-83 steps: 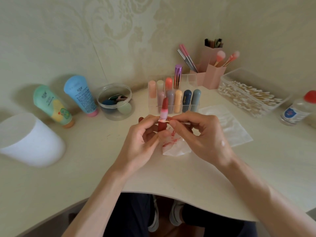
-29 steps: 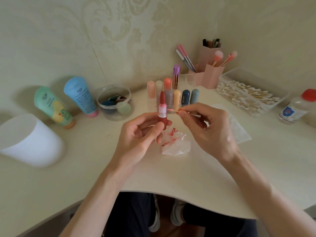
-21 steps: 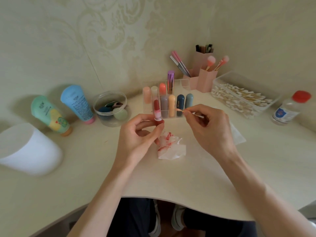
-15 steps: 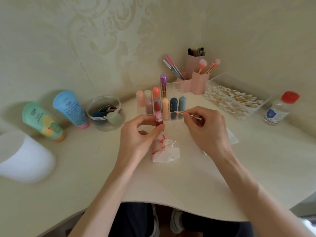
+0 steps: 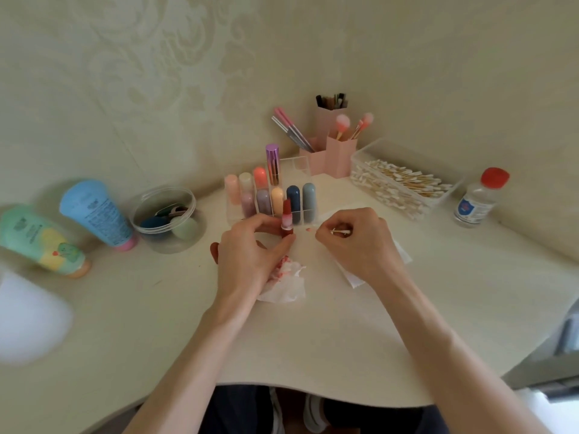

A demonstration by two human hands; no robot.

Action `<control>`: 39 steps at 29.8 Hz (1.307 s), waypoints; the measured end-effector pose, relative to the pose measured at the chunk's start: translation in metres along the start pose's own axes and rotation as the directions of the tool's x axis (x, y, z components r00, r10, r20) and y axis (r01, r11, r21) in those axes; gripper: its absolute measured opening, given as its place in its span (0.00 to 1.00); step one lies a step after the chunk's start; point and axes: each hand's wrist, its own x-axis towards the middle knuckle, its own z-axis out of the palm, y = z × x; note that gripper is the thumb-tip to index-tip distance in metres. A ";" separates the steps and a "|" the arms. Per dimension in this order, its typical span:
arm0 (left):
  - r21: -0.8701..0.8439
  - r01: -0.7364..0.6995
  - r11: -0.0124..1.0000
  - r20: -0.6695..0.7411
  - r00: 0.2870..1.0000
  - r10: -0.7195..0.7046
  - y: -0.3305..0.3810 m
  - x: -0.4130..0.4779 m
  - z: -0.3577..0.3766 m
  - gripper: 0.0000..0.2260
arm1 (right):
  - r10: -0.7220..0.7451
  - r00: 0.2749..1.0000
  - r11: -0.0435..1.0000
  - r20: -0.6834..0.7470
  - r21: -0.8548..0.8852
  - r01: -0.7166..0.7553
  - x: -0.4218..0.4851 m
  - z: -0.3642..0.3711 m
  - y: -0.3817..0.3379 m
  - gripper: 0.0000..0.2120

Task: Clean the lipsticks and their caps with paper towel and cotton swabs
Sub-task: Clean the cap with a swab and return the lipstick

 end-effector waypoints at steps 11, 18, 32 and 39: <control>0.078 -0.012 0.997 -0.010 1.000 0.013 0.000 0.000 0.002 0.09 | -0.002 0.999 1.000 0.055 -0.006 0.002 -0.001 0.003 -0.001 0.04; 0.095 -0.005 0.995 0.001 1.000 0.005 0.001 -0.001 0.001 0.10 | 0.001 0.998 1.000 0.060 -0.026 0.001 -0.001 0.003 0.001 0.05; 0.284 -0.245 0.927 -0.146 0.945 0.294 -0.005 -0.026 -0.063 0.04 | -0.127 0.968 0.992 0.219 0.053 0.118 -0.007 0.010 -0.005 0.06; 0.460 -0.277 0.843 0.017 0.952 0.304 -0.043 -0.026 -0.085 0.13 | -0.358 0.889 0.931 0.284 0.177 0.319 -0.013 0.014 -0.008 0.05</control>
